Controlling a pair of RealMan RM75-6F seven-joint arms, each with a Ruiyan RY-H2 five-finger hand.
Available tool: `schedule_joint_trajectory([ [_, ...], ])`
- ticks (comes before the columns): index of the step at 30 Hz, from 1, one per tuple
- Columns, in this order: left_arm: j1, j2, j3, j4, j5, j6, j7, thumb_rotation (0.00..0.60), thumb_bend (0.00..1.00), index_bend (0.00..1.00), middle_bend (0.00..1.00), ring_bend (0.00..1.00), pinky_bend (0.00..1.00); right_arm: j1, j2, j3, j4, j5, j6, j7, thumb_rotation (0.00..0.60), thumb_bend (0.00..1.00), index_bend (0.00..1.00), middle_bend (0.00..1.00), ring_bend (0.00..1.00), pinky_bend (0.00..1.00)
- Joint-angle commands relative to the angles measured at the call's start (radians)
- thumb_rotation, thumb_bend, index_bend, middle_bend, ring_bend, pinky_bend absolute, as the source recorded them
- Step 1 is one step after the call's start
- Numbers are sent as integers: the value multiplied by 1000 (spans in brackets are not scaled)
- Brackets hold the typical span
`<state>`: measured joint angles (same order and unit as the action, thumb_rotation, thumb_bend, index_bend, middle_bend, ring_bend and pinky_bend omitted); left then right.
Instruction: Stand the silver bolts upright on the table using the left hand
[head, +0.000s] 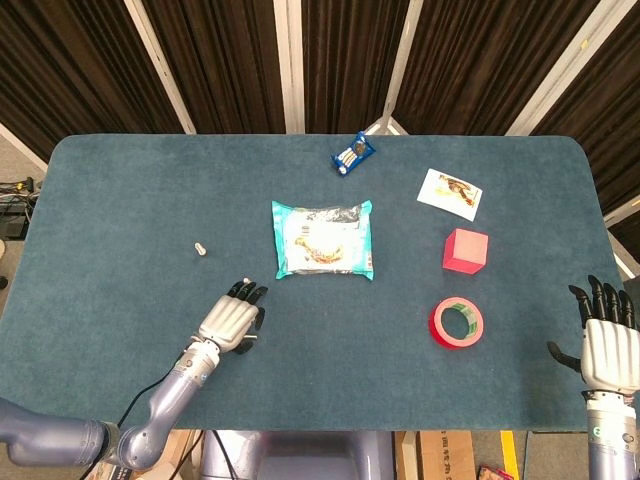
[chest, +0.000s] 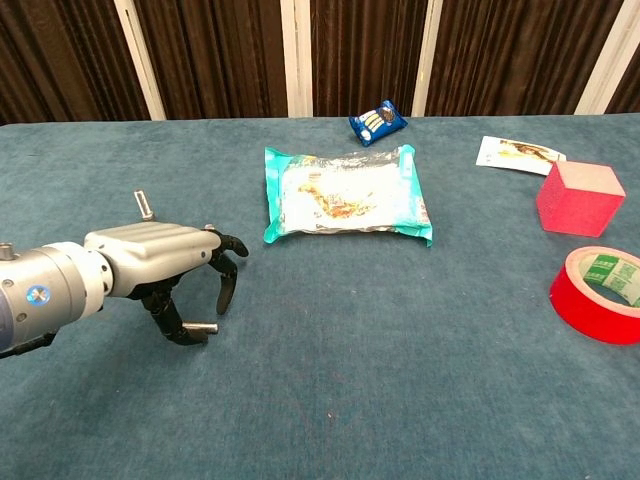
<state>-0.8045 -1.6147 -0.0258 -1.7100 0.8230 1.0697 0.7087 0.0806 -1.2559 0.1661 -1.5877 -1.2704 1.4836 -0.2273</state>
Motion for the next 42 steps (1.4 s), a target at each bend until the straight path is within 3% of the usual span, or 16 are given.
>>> schedule_joint_trajectory([
  [1, 1, -3, 1, 3, 1, 0, 1, 600, 401, 516, 52, 0, 0, 1, -1, 0, 0, 1, -1, -1, 600, 153, 209, 64, 20, 0],
  [42, 16, -6, -5, 21, 4, -5, -9, 600, 448, 562, 61, 0, 0, 1, -7, 4, -3, 11, 0, -3, 600, 154, 215, 65, 20, 0],
])
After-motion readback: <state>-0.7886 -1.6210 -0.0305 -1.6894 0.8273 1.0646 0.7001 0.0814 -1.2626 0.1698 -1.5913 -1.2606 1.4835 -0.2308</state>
